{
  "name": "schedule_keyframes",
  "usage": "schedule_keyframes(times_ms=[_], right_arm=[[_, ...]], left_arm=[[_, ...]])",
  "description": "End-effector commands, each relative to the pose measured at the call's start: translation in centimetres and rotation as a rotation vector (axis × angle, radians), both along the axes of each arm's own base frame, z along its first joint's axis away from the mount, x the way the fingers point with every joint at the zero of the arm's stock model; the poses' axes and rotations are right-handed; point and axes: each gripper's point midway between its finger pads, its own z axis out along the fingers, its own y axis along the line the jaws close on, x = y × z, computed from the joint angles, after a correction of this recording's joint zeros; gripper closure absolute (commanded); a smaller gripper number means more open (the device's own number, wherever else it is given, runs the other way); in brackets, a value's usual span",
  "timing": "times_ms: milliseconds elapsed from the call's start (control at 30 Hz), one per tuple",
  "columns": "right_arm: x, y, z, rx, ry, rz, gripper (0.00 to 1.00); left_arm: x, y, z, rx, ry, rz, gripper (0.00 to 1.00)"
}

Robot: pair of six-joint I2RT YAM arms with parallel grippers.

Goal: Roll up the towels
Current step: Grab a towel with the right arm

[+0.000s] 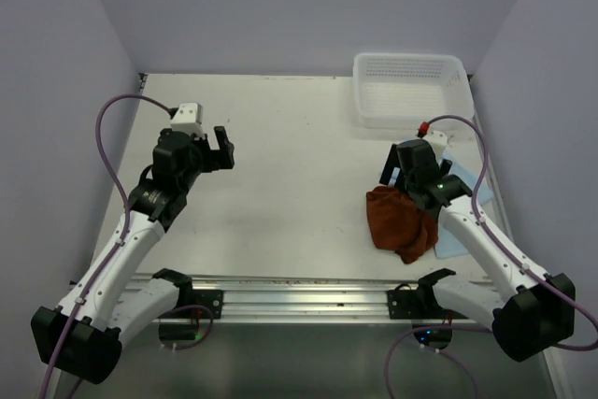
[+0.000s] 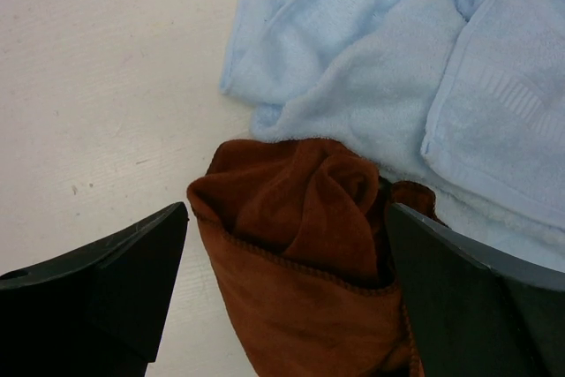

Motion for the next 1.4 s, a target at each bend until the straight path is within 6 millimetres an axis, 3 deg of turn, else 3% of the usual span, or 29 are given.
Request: schedule_keyframes(times_ms=[0, 167, 300, 467, 767, 933, 1167, 1333, 1367], right_arm=[[0.3, 0.2, 2.0, -0.002, -0.029, 0.010, 0.01], [-0.5, 0.4, 1.7, -0.007, -0.055, 0.085, 0.01], [-2.1, 0.1, 1.0, -0.017, 0.020, 0.097, 0.01], [-4.0, 0.4, 0.4, 0.016, 0.106, 0.106, 0.09], [-6.9, -0.5, -2.4, 0.035, 0.221, 0.029, 0.15], [-7.1, -1.2, -3.9, 0.015, 0.228, -0.026, 0.16], [-7.3, -0.3, -6.6, 0.054, 0.297, -0.027, 0.31], [-7.3, 0.0, -8.1, 0.071, 0.322, -0.022, 0.47], [-7.5, 0.1, -8.5, 0.074, 0.332, -0.019, 0.57]], left_arm=[[0.0, 0.1, 2.5, -0.009, -0.057, -0.007, 0.00], [0.0, 0.0, 2.5, -0.014, -0.055, -0.010, 0.00], [0.0, -0.2, 2.4, -0.017, -0.053, -0.019, 0.00], [0.0, -0.3, 2.3, -0.020, -0.050, -0.024, 0.00], [0.0, -0.5, 2.3, -0.025, -0.049, -0.035, 0.00], [-0.1, -0.7, 2.4, -0.030, -0.052, -0.047, 0.00], [-0.2, -0.8, 2.6, -0.035, -0.057, -0.054, 0.00], [-0.3, -0.9, 2.7, -0.039, -0.061, -0.059, 0.00], [-0.3, -0.9, 2.8, -0.039, -0.062, -0.061, 0.00]])
